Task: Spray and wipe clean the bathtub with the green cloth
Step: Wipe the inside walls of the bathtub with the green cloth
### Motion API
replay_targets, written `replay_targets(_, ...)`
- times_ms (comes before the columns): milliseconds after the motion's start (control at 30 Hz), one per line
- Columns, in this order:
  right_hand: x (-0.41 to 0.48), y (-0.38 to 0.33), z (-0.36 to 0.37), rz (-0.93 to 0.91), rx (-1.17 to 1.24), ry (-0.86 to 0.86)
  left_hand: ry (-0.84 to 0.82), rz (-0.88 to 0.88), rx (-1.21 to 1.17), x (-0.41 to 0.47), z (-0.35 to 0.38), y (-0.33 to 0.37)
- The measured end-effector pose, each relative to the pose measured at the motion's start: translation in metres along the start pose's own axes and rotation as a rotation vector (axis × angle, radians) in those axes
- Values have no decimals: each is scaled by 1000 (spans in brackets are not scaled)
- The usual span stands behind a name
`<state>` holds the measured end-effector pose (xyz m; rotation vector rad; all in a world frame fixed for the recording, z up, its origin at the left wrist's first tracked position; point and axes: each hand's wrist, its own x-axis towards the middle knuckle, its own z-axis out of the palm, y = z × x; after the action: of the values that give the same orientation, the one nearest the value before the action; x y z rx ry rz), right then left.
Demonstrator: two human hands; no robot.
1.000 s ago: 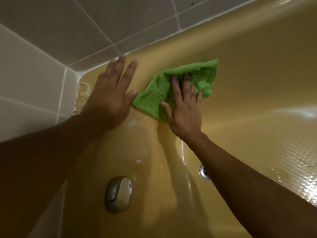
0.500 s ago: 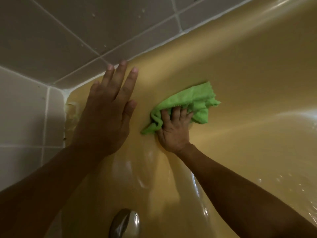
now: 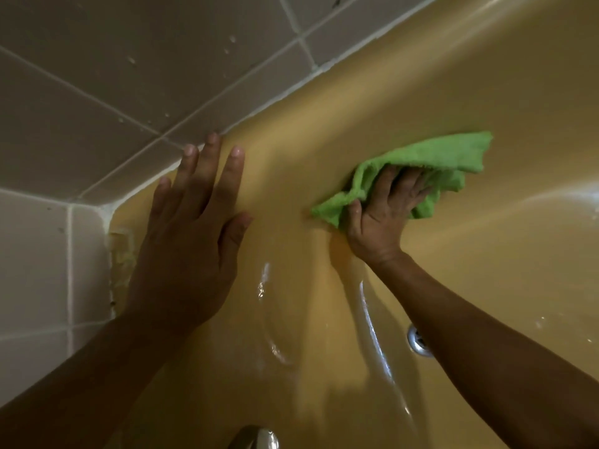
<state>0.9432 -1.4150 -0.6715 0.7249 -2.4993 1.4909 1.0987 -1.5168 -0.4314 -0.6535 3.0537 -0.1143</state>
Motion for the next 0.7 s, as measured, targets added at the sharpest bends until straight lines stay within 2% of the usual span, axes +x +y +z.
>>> replay_targets(100,26,-42,-5,4,60,168,1,-1,5,0,-1,0)
replay_targets(167,32,-63,-6,-39,48,221,4,3,12,0,0,1)
replay_targets(267,24,-63,-2,-170,-31,199,-1,3,19,-1,0,2)
replay_targets(400,11,-10,-4,-396,-208,81,-14,-1,28,-2,0,3)
replay_targets(467,9,9,-9,-359,-251,41,-24,-9,22,-1,0,3)
replay_targets(533,10,14,-14,-236,-222,31,-27,-12,18,-1,0,3)
replay_targets(600,17,6,-16,-81,-106,35,-21,-12,9,0,1,3)
replay_targets(700,32,-33,-22,95,56,138,-10,-4,12,0,2,3)
